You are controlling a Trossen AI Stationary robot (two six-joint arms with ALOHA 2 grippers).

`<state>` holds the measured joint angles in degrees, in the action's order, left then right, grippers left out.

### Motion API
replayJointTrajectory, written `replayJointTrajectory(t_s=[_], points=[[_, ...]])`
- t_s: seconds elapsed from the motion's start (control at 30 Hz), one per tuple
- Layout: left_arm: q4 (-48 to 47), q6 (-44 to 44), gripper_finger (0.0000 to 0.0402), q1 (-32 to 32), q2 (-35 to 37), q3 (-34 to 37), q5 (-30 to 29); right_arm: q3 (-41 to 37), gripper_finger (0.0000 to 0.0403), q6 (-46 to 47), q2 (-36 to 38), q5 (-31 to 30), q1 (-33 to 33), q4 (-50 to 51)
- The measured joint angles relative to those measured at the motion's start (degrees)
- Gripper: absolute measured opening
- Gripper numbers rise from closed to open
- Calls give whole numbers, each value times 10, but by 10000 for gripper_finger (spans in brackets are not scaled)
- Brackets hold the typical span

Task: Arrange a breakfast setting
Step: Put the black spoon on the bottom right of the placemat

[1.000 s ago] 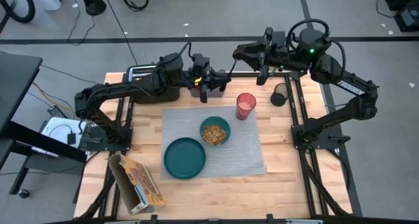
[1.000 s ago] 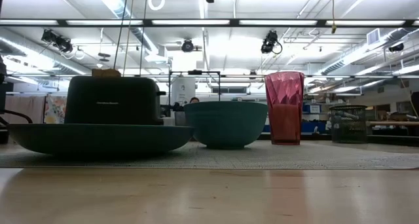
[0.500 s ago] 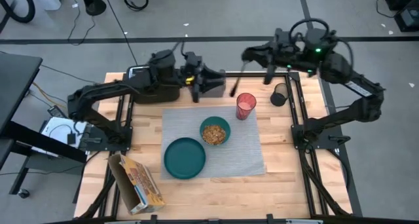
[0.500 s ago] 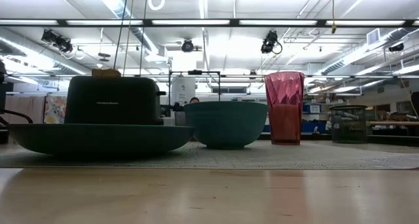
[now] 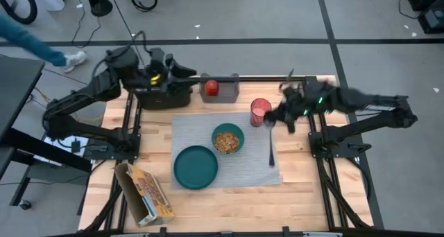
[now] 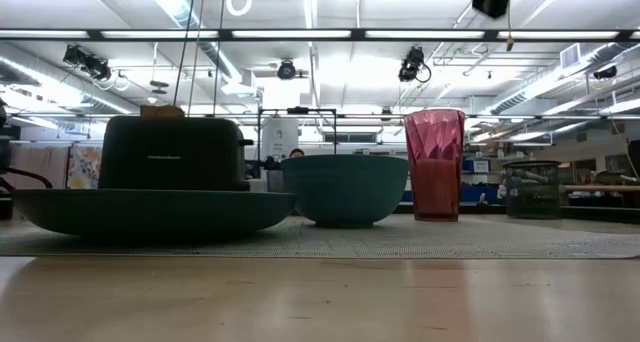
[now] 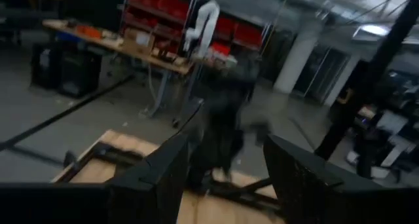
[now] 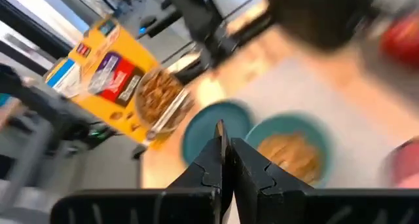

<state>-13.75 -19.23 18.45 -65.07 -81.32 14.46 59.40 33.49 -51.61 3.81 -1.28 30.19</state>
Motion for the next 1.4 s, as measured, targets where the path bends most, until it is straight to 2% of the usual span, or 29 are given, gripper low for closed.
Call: replayJointTrajectory(t_s=[0.13, 0.3, 0.43, 0.53, 0.67, 0.9, 1.17, 1.4], points=[[22, -7, 199, -37, 6, 0, -11, -137, 18, 115, 1, -50, 73, -116], [25, -8, 199, -95, -1, 0, -30, -241, 18, 228, -34, -126, 131, -191], [10, 2, 199, -148, -8, 0, -37, -295, 18, 283, -76, -141, 141, -201], [-6, 4, 199, -183, -11, 0, -55, -323, 18, 310, -103, -137, 123, -202], [-12, 3, 199, -218, -17, 0, -80, -333, 18, 303, -126, -118, 84, -207], [-17, 4, 199, -251, -25, 0, -121, -334, 18, 220, -184, -86, 15, -244], [-34, 4, 199, -250, -24, 0, -143, -334, 19, 198, -255, -67, -2, -304], [-73, 4, 199, -250, -24, 0, -164, -334, 72, 201, -298, -73, -2, -307]])
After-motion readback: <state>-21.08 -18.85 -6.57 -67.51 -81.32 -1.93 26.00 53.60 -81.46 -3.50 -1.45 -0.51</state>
